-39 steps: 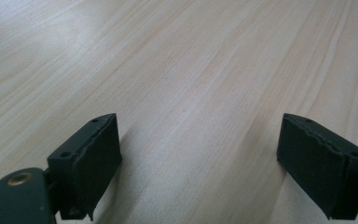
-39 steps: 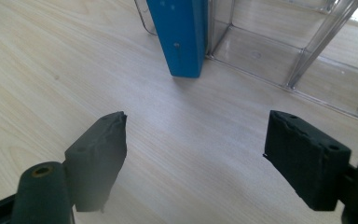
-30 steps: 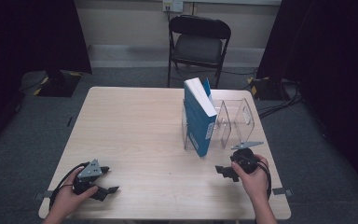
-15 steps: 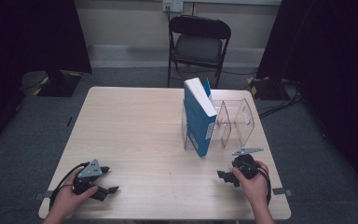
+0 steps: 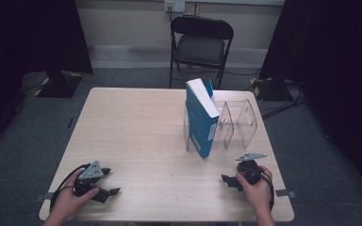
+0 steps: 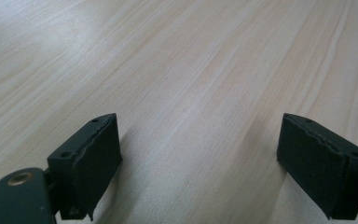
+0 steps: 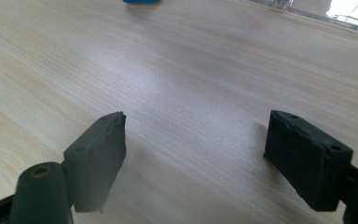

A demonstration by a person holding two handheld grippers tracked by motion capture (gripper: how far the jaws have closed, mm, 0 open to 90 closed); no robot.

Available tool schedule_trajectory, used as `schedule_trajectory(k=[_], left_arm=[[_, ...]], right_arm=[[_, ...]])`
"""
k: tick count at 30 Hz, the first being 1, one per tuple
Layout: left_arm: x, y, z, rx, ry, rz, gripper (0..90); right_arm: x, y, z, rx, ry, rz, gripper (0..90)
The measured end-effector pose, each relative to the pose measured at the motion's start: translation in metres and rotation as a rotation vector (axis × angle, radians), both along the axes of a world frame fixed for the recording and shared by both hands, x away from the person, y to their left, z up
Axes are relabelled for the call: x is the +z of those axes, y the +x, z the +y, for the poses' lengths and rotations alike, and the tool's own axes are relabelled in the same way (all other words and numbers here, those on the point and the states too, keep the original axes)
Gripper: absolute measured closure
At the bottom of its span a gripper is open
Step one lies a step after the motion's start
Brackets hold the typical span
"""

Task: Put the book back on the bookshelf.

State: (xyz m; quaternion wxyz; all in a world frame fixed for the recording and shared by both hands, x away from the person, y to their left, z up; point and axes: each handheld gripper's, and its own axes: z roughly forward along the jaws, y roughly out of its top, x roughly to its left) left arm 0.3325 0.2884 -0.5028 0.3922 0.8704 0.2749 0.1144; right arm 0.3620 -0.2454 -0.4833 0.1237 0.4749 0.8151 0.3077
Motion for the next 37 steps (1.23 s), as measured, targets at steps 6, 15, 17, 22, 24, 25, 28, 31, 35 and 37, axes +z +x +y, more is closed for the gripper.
schedule_trajectory(k=[6,15,17,22,24,25,28,31,35,37], left_arm=[[0.000,0.000,0.000,0.001,0.001,-0.001,13.0],[0.000,0.000,0.000,0.001,0.001,-0.001,13.1],[0.000,0.000,0.000,-0.003,0.006,-0.001,13.1],[0.000,0.000,0.000,-0.003,0.006,-0.001,13.0],[0.000,0.000,0.000,-0.004,0.006,-0.001,13.0],[0.000,0.000,0.000,-0.003,0.007,-0.001,13.1],[0.000,0.000,0.000,-0.004,0.007,-0.002,13.0],[0.000,0.000,0.000,-0.003,0.006,-0.002,13.1],[0.000,0.000,0.000,-0.003,0.006,-0.001,13.0],[0.000,0.000,0.000,-0.003,0.007,-0.005,13.1]], right_arm=[[-0.005,-0.004,0.001,-0.011,-0.009,-0.056,18.8],[-0.014,-0.008,0.001,-0.040,-0.014,-0.163,17.2],[-0.017,-0.009,0.000,-0.048,0.001,-0.183,16.8],[-0.017,-0.008,0.000,-0.045,-0.001,-0.185,16.7],[-0.017,-0.008,0.000,-0.045,-0.001,-0.187,16.6],[-0.017,-0.008,0.000,-0.045,-0.001,-0.187,16.7],[-0.017,-0.008,0.000,-0.045,-0.001,-0.187,16.6],[-0.017,-0.009,0.000,-0.045,-0.002,-0.189,16.6],[-0.017,-0.009,0.000,-0.046,-0.002,-0.187,16.5],[-0.017,-0.009,0.000,-0.046,-0.002,-0.187,16.5]])
